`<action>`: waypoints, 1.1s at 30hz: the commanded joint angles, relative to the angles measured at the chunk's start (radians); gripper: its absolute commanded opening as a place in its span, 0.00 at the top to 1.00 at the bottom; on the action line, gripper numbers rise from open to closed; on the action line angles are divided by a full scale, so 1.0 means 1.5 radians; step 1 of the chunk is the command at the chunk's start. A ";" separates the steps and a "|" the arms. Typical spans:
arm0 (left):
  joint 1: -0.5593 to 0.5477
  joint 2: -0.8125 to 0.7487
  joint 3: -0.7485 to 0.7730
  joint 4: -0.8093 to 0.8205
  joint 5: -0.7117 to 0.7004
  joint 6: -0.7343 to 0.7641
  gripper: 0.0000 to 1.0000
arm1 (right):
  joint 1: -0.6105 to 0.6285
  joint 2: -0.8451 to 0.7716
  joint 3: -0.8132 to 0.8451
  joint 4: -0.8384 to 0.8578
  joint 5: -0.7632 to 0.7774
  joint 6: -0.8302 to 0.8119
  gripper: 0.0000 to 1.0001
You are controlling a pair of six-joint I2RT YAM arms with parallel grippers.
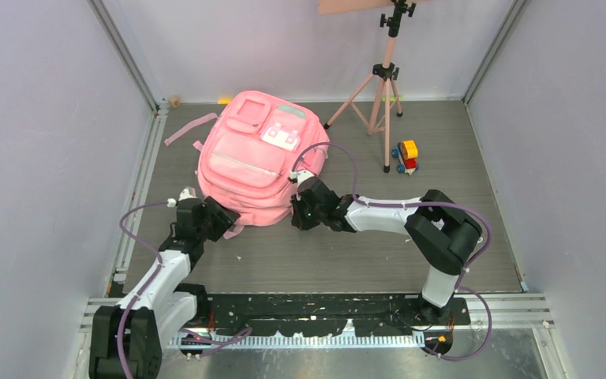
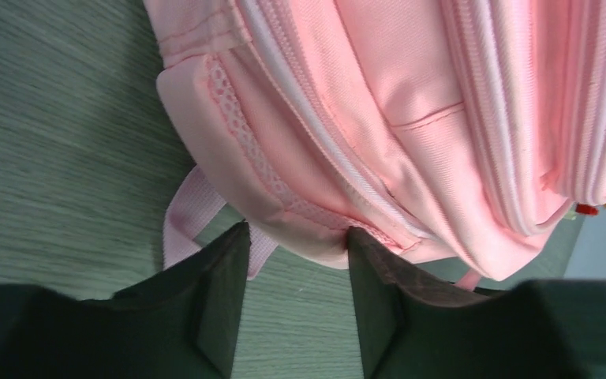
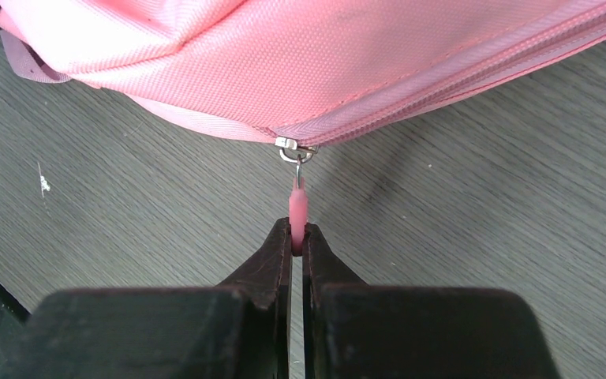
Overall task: Pack the student bag
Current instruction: Zip the student bag at the center of the board.
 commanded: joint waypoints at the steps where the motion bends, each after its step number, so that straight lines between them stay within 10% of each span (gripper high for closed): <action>1: -0.002 0.022 -0.003 0.063 -0.007 0.004 0.56 | 0.004 0.000 0.021 -0.038 -0.003 0.003 1.00; 7: -0.001 -0.008 0.004 0.016 -0.060 0.020 1.00 | -0.002 -0.018 0.020 -0.061 0.046 0.018 1.00; 33: 0.100 -0.095 0.031 -0.115 -0.002 0.082 1.00 | -0.209 0.037 0.110 -0.158 0.091 -0.091 1.00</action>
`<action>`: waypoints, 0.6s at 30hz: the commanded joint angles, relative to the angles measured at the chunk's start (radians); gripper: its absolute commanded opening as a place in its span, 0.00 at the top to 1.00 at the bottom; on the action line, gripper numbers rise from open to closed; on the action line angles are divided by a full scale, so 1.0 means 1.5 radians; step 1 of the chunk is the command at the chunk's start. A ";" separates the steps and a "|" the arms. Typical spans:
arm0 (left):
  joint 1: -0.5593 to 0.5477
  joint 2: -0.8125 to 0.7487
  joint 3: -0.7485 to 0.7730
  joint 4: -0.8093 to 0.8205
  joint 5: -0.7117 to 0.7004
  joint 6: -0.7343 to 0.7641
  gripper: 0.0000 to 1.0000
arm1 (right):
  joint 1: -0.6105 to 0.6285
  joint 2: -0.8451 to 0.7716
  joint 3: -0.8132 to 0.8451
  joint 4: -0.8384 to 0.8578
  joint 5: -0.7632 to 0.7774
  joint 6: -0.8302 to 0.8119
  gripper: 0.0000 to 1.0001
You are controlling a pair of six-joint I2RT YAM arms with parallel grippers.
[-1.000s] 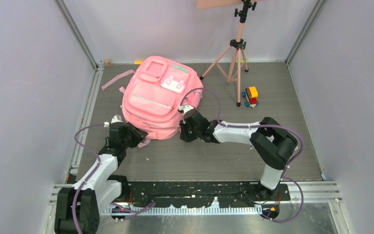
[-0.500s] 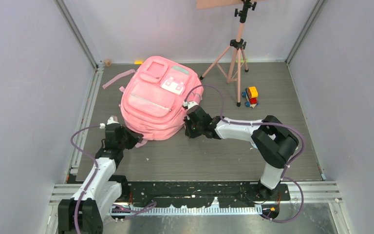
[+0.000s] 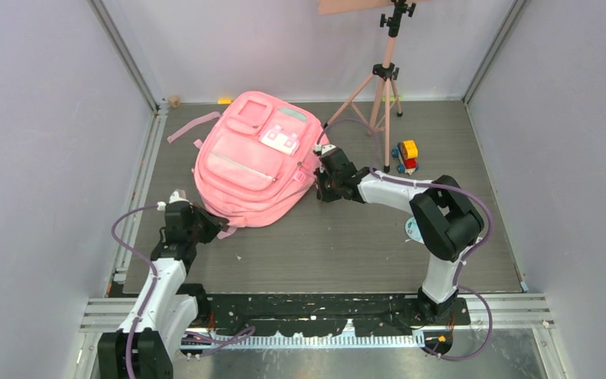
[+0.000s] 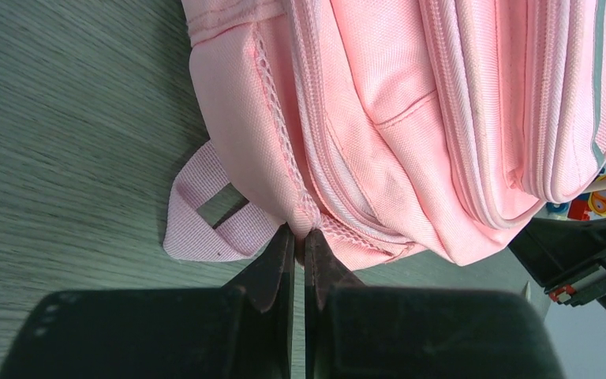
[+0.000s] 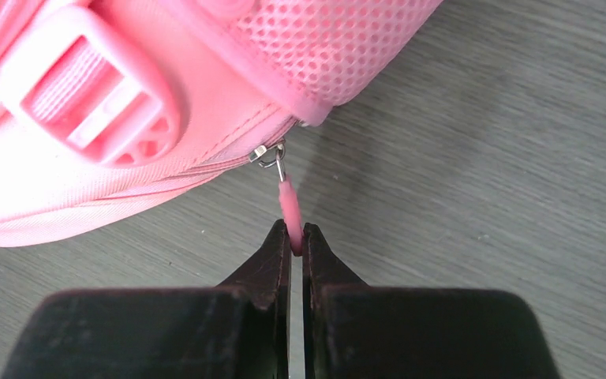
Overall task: Pack the student bag
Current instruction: Zip the student bag at the center of the board.
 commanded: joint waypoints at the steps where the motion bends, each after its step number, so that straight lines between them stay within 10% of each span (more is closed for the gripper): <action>1: 0.018 -0.022 0.022 -0.039 -0.051 0.040 1.00 | -0.045 0.009 0.031 -0.046 0.064 -0.029 1.00; 14: 0.026 -0.064 0.039 -0.069 -0.026 0.072 1.00 | -0.070 0.025 0.048 -0.054 0.018 -0.064 1.00; 18: 0.026 -0.073 0.091 -0.135 -0.023 0.113 0.56 | -0.070 -0.011 0.043 -0.076 -0.054 -0.082 0.95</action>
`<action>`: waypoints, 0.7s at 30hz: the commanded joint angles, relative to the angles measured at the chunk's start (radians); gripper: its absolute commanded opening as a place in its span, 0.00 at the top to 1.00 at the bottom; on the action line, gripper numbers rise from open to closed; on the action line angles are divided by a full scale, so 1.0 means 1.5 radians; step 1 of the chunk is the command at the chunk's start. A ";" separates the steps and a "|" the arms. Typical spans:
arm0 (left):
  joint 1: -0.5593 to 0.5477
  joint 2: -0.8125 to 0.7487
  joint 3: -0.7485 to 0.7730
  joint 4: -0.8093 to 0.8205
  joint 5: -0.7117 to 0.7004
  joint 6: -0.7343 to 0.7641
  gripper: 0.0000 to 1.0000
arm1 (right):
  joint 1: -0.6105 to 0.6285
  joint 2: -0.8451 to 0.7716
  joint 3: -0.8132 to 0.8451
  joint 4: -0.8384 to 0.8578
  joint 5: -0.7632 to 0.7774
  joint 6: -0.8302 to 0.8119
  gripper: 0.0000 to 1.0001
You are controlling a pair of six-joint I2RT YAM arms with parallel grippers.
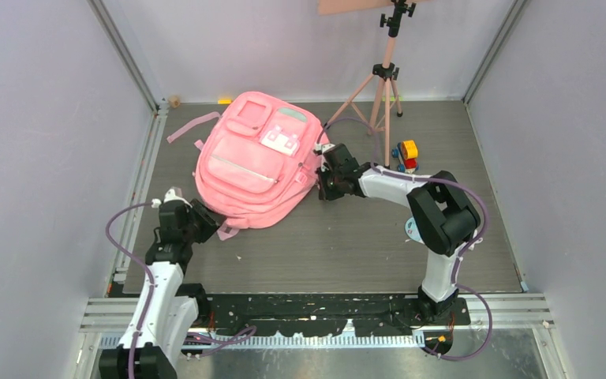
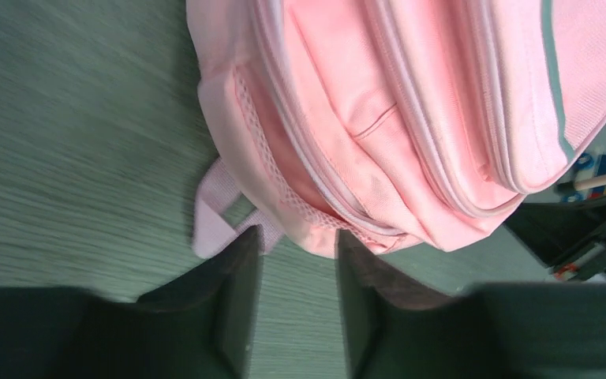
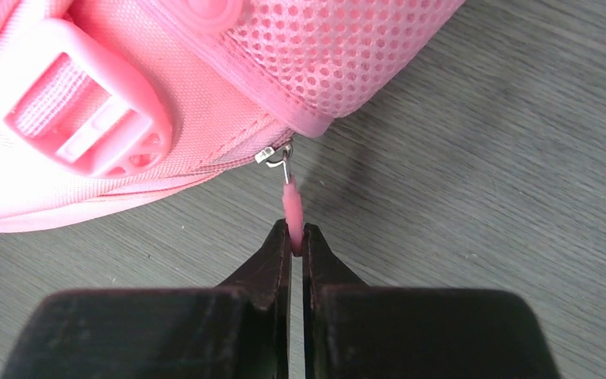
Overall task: Pack the student bag
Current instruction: Zip the student bag at the center of the board.
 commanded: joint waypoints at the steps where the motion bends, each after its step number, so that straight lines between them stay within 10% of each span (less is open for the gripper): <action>1: 0.017 -0.027 0.083 -0.086 -0.037 0.079 0.43 | -0.036 -0.064 0.006 -0.053 -0.001 -0.033 0.82; 8: 0.016 -0.008 0.196 -0.163 -0.017 0.151 0.12 | -0.035 -0.172 -0.029 -0.044 -0.052 -0.059 0.28; 21: 0.098 0.339 0.450 -0.126 0.279 0.218 0.06 | -0.009 -0.121 0.066 0.051 -0.274 -0.164 0.20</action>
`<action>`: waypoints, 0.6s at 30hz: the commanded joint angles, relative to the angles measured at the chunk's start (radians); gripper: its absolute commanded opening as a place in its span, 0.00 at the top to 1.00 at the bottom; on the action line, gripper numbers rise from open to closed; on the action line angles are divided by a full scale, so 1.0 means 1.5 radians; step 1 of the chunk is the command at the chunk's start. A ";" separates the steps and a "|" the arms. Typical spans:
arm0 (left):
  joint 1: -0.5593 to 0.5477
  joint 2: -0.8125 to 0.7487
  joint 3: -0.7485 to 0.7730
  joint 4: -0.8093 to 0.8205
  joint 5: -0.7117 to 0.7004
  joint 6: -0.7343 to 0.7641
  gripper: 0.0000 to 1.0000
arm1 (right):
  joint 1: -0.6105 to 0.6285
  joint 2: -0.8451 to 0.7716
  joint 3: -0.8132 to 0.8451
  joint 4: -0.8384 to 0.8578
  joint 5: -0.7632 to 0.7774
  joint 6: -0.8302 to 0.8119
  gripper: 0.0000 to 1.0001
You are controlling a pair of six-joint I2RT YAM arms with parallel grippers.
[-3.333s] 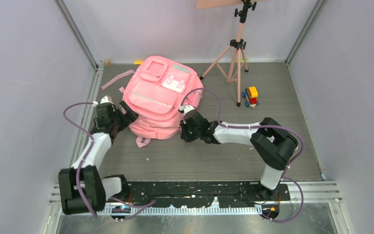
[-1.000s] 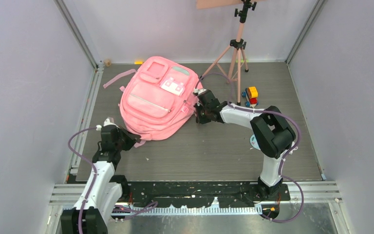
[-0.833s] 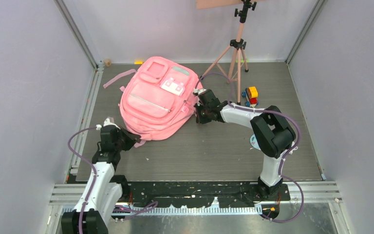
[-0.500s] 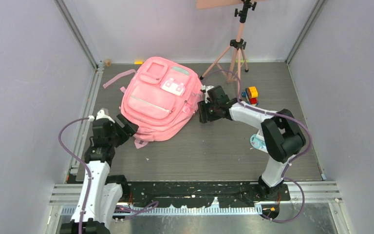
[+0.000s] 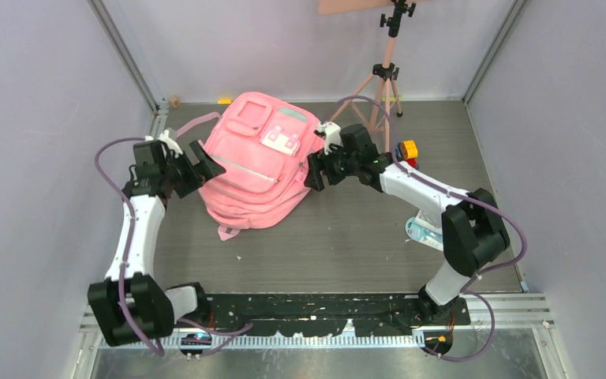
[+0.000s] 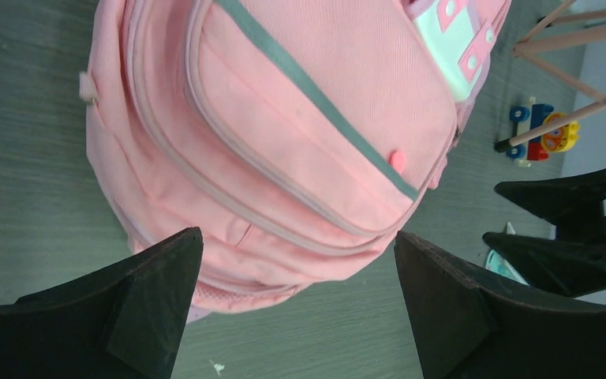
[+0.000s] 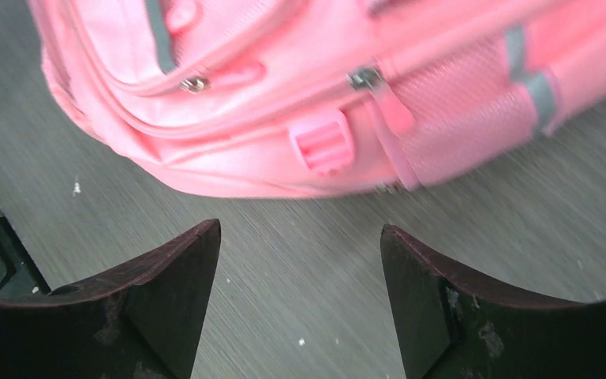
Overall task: Pack the student bag
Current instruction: Zip the student bag at the center of the board.
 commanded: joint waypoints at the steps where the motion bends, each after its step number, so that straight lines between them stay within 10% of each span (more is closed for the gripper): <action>1: 0.039 0.081 0.046 0.053 0.128 0.002 0.06 | 0.028 0.060 0.087 0.043 -0.095 -0.079 0.20; 18: 0.061 0.211 0.148 0.017 0.048 0.048 0.21 | 0.080 0.226 0.231 0.021 -0.117 -0.201 0.19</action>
